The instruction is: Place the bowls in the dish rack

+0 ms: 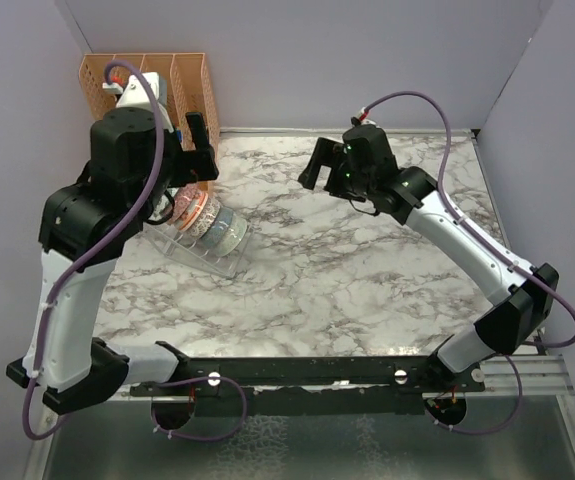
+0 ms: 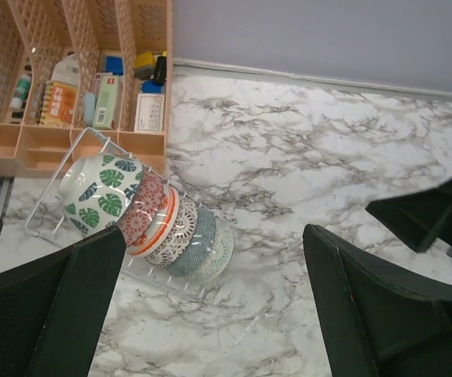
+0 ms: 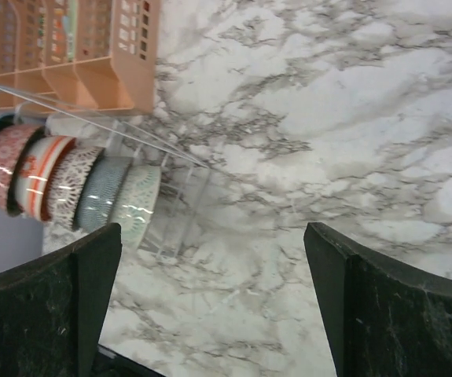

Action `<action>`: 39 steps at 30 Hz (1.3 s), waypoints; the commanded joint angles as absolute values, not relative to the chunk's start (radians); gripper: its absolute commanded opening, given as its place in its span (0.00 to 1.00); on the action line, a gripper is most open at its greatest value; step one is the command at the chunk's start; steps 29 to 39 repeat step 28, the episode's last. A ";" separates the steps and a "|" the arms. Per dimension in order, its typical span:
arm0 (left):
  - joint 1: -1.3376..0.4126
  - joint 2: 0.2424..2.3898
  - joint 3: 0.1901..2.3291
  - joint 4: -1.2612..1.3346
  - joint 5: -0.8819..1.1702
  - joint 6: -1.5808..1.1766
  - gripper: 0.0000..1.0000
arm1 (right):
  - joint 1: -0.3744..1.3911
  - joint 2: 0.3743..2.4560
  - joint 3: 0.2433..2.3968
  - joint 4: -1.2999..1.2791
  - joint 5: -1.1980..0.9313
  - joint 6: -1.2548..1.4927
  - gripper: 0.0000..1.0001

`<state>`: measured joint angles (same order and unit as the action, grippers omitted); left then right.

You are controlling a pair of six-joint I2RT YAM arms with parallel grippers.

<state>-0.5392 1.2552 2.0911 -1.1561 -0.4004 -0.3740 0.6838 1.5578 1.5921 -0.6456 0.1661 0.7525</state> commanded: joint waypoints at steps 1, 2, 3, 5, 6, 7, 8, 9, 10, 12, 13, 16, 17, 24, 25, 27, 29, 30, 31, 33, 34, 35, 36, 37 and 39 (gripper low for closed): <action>-0.545 1.329 2.100 -1.189 -0.573 -0.523 0.99 | 0.635 1.496 1.552 -0.765 0.180 0.628 1.00; -0.545 1.338 2.102 -1.193 -0.615 -0.548 0.99 | 0.627 1.486 1.548 -0.779 0.182 0.619 1.00; -0.545 1.343 2.095 -1.192 -0.644 -0.574 0.99 | 0.619 1.476 1.542 -0.787 0.181 0.610 1.00; -0.546 1.339 2.074 -1.171 -0.674 -0.591 0.99 | 0.603 1.455 1.528 -0.798 0.185 0.595 1.00; -0.545 1.335 2.065 -1.159 -0.684 -0.593 0.99 | 0.596 1.444 1.522 -0.797 0.185 0.587 1.00; -0.544 1.334 2.056 -1.150 -0.692 -0.592 0.99 | 0.590 1.432 1.513 -0.792 0.183 0.579 1.00; -0.544 1.334 2.051 -1.145 -0.700 -0.594 0.99 | 0.584 1.419 1.507 -0.785 0.180 0.569 1.00; -0.545 1.336 2.047 -1.146 -0.710 -0.600 0.99 | 0.581 1.410 1.502 -0.779 0.180 0.561 1.00; -0.545 1.341 2.043 -1.151 -0.718 -0.610 0.99 | 0.579 1.399 1.496 -0.774 0.181 0.556 1.00; -0.545 1.351 2.029 -1.161 -0.732 -0.634 0.99 | 0.571 1.385 1.486 -0.770 0.178 0.548 1.00; -0.545 1.356 2.022 -1.166 -0.736 -0.648 0.99 | 0.565 1.380 1.480 -0.770 0.172 0.544 1.00; -0.546 1.370 1.998 -1.173 -0.742 -0.682 0.99 | 0.556 1.372 1.473 -0.770 0.153 0.537 1.00; -0.546 1.371 1.991 -1.171 -0.742 -0.687 0.99 | 0.555 1.371 1.469 -0.766 0.148 0.535 1.00; -0.545 1.395 1.983 -1.133 -0.723 -0.657 0.99 | 0.549 1.355 1.439 -0.729 0.122 0.520 1.00; -0.545 1.410 2.001 -1.143 -0.721 -0.650 0.99 | 0.548 1.354 1.439 -0.723 0.120 0.519 1.00; -0.546 1.439 2.042 -1.165 -0.718 -0.640 0.99 | 0.548 1.354 1.442 -0.718 0.122 0.518 1.00; -0.545 1.447 2.055 -1.168 -0.717 -0.636 0.99 | 0.547 1.353 1.444 -0.718 0.124 0.518 1.00; -0.545 1.447 2.055 -1.168 -0.717 -0.636 0.99 | 0.547 1.353 1.444 -0.718 0.124 0.518 1.00; -0.545 1.447 2.055 -1.168 -0.717 -0.636 0.99 | 0.547 1.353 1.444 -0.718 0.124 0.518 1.00; -0.545 1.447 2.055 -1.168 -0.717 -0.636 0.99 | 0.547 1.353 1.444 -0.718 0.124 0.518 1.00; -0.545 1.447 2.055 -1.168 -0.717 -0.636 0.99 | 0.547 1.353 1.444 -0.718 0.124 0.518 1.00; -0.545 1.447 2.055 -1.168 -0.717 -0.636 0.99 | 0.547 1.353 1.444 -0.718 0.124 0.518 1.00; -0.545 1.447 2.055 -1.168 -0.717 -0.636 0.99 | 0.547 1.353 1.444 -0.718 0.124 0.518 1.00; -0.545 1.447 2.055 -1.168 -0.717 -0.636 0.99 | 0.547 1.353 1.444 -0.718 0.124 0.518 1.00; -0.545 1.447 2.055 -1.168 -0.717 -0.636 0.99 | 0.547 1.353 1.444 -0.718 0.124 0.518 1.00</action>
